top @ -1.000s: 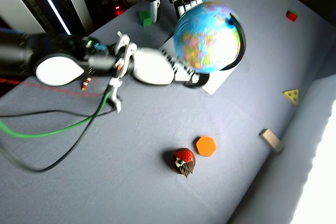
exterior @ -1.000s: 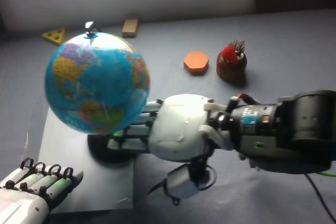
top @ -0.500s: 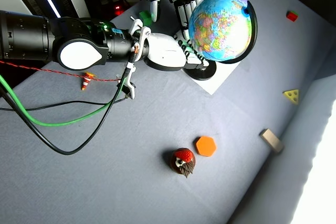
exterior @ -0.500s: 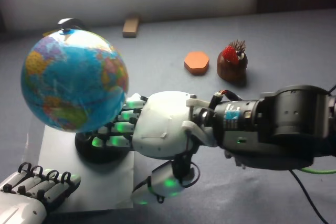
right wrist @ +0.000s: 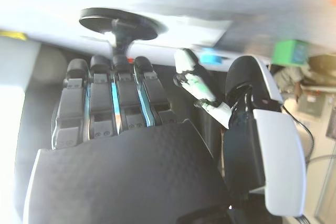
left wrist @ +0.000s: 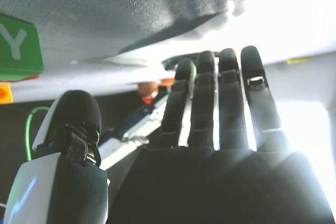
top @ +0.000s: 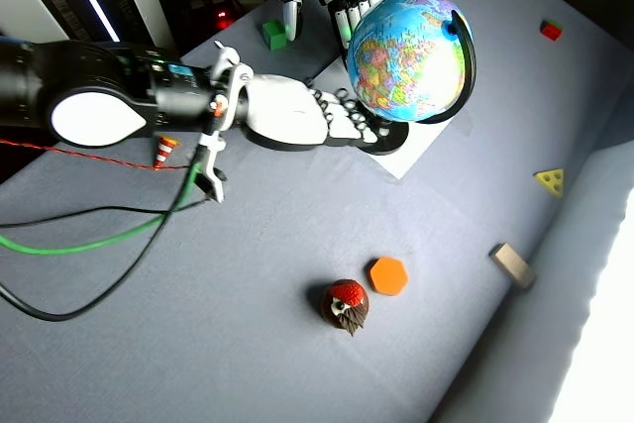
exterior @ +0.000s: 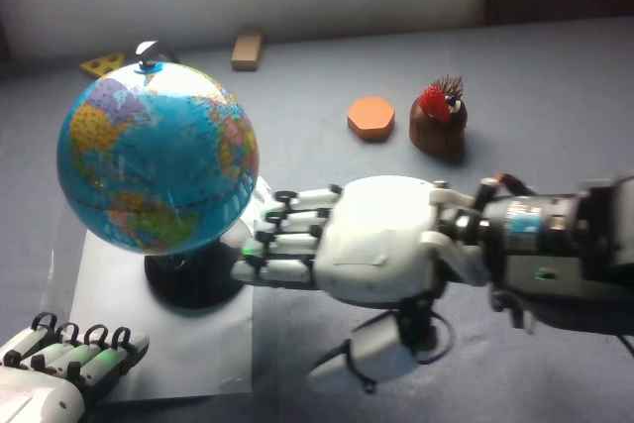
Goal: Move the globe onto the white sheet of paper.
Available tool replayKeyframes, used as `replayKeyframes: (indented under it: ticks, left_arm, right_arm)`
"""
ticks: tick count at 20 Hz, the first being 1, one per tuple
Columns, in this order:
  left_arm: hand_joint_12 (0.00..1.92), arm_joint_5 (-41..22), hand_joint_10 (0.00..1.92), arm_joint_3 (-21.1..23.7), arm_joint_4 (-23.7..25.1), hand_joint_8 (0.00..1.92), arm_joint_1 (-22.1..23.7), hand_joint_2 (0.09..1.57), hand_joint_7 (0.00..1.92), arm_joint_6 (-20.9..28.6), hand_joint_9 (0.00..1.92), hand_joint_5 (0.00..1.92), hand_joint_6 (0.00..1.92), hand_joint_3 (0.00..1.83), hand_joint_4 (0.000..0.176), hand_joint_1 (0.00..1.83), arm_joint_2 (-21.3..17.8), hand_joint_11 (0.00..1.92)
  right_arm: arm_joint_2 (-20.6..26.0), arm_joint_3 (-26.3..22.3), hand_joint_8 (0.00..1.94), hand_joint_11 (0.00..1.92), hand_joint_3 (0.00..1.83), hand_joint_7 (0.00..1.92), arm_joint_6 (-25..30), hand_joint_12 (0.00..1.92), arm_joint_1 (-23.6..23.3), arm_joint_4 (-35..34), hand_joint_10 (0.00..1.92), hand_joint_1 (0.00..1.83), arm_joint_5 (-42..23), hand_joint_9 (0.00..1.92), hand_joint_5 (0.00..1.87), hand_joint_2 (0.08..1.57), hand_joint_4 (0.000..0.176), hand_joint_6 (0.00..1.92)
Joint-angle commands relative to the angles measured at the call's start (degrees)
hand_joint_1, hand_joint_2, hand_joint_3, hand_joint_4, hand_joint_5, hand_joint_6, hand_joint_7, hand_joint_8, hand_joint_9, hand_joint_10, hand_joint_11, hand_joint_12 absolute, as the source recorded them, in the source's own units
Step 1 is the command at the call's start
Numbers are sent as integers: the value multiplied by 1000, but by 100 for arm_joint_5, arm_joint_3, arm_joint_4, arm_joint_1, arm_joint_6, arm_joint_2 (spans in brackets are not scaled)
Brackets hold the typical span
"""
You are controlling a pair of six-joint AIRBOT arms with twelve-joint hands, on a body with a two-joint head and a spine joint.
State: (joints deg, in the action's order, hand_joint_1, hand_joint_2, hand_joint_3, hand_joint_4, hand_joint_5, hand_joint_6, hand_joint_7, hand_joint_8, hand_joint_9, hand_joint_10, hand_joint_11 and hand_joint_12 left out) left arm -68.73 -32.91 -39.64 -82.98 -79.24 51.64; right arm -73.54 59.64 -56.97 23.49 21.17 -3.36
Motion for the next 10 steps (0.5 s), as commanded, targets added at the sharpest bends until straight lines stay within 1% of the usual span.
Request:
replayKeyframes:
  ticks: [1,2,3,4,5,6,9,10]
  left_arm:
    - [704,-548,11,10,190,5,11,1193,257,40,258,151,6,0,0,0,18,0]
    - [536,-548,17,16,189,7,11,1195,223,40,185,153,4,0,0,0,19,0]
    - [469,-548,12,20,180,4,10,1195,216,44,169,155,2,0,0,0,20,0]
    - [471,-548,2,21,177,0,10,1193,182,55,138,137,0,0,0,0,18,0]
    - [563,-548,5,22,177,2,10,1192,183,59,149,141,2,0,0,0,18,0]
    - [597,-548,6,22,176,4,11,1191,193,64,156,152,5,0,0,0,18,0]
    - [551,-547,3,50,124,2,8,1189,202,74,158,162,3,0,0,0,9,0]
    - [523,-547,2,103,36,1,8,1188,202,76,158,146,3,0,0,0,-19,0]
  right_arm:
    - [88,-54,0,0,1,0,57,0,-7,-25,5,0,-523,20,0,1169,0,0]
    - [253,-170,0,0,2,0,152,0,52,-26,4,0,-521,19,0,1171,0,0]
    - [491,-349,0,0,2,0,262,0,119,-30,4,0,-508,18,0,1172,0,0]
    - [689,-494,0,0,0,0,408,0,157,-35,3,0,-506,17,0,1165,0,0]
    - [933,-679,0,0,0,0,490,0,177,-230,3,0,-478,17,0,1164,0,0]
    - [1180,-868,0,0,0,0,490,0,173,-521,3,0,-408,17,0,1162,0,0]
    - [1912,-1471,0,0,0,0,489,0,34,-1406,3,0,34,18,0,1160,0,0]
    - [2178,-1700,0,0,0,0,489,0,-45,-1720,3,0,220,18,0,1160,0,0]
